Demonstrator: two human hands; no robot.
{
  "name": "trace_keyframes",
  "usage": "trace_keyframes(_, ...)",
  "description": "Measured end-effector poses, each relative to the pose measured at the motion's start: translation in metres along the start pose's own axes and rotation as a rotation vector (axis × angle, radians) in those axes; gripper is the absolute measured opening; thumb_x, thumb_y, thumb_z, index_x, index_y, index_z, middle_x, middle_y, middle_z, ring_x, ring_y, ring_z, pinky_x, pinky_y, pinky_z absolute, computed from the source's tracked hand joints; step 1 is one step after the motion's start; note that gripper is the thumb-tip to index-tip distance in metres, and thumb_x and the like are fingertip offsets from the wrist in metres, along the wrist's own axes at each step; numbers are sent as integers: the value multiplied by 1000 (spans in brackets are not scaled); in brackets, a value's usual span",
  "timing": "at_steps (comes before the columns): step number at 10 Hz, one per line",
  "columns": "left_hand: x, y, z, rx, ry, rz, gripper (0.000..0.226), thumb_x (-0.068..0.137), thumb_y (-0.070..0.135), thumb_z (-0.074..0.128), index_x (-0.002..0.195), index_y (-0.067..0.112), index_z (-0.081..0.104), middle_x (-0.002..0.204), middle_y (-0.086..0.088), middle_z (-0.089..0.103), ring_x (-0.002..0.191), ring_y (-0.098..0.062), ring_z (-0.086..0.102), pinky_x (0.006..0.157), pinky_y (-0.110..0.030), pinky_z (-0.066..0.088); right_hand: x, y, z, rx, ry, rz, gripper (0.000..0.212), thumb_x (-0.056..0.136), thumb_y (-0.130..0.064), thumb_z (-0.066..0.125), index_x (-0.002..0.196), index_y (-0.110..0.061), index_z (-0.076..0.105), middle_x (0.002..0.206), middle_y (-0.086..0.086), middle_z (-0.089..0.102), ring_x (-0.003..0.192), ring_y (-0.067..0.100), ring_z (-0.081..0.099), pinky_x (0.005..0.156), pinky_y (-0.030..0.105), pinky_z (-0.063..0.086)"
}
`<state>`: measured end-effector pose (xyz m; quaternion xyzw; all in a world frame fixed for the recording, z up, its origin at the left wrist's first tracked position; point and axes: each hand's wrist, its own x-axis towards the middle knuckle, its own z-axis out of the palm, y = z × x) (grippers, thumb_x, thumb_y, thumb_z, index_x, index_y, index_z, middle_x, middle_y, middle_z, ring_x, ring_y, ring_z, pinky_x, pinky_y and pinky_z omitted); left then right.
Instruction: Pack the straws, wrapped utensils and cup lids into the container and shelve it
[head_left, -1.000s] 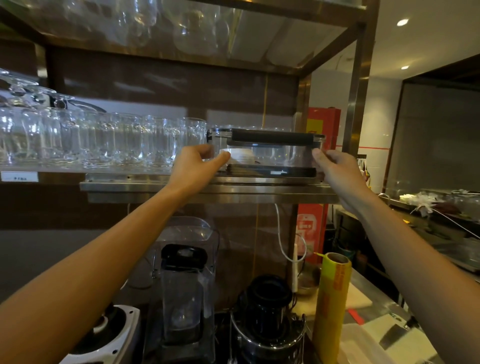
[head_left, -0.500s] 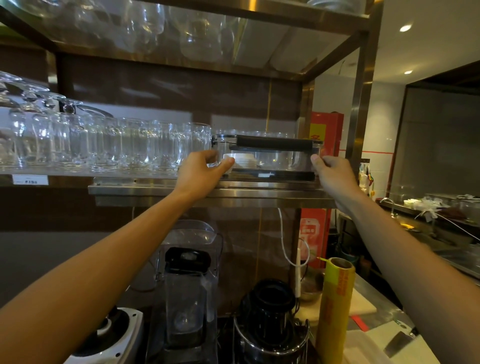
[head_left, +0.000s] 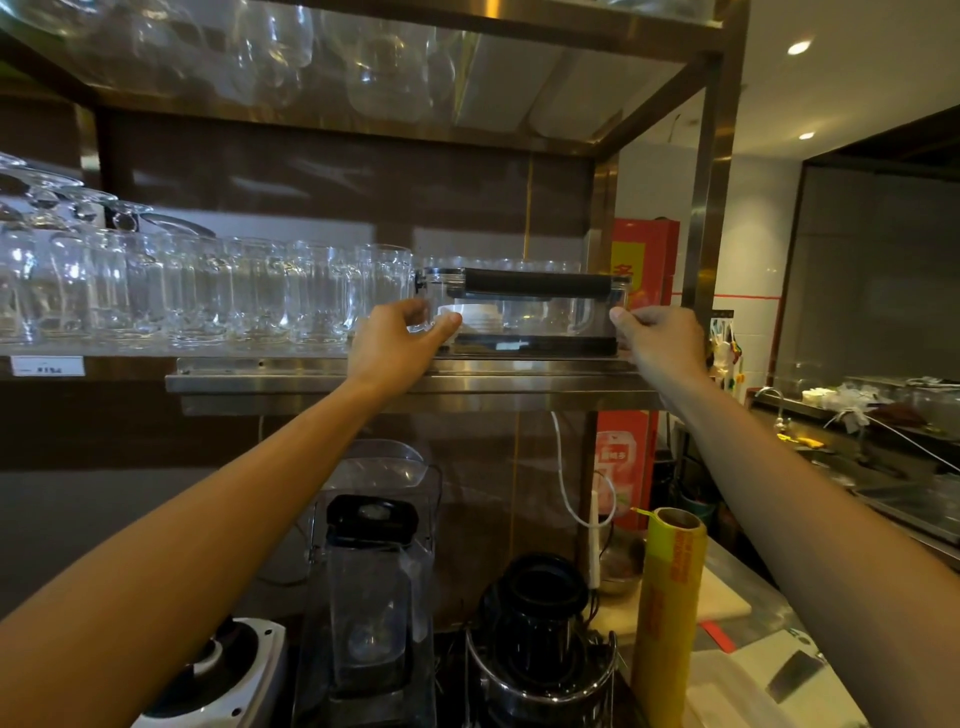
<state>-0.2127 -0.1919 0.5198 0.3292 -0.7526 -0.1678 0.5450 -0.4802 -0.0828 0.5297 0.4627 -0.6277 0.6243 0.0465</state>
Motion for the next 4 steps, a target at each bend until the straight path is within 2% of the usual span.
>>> trace_keyframes(1,-1,2,-1,-6,-21,-8,68,95,52,66,147,10,53,146,-8,61,135,-23,57,109,-39,44,-2,0,-1,28,14,11,16,102,-33,61,94,-22,70,90,-13,58,101,16,59,91,35,48)
trace_keyframes(2,-4,2,-7,1,-59,-11,66,96,49,67,147,10,54,145,-8,61,134,-23,58,106,-34,44,-9,0,1,-41,4,-21,28,100,-34,64,117,-14,72,107,-7,66,108,16,60,87,30,43)
trace_keyframes(3,-12,3,-20,35,-76,24,65,95,48,68,147,11,54,146,-8,61,132,-23,59,106,-36,47,-22,-5,6,-214,55,-156,38,97,-40,65,129,-19,66,124,-2,68,117,19,61,93,36,48)
trace_keyframes(4,-30,10,-46,206,-79,74,66,94,53,67,146,14,55,146,-5,61,127,-22,62,105,-43,53,-43,-21,18,-433,88,-357,53,96,-44,65,143,-20,57,145,2,58,137,24,49,113,49,42)
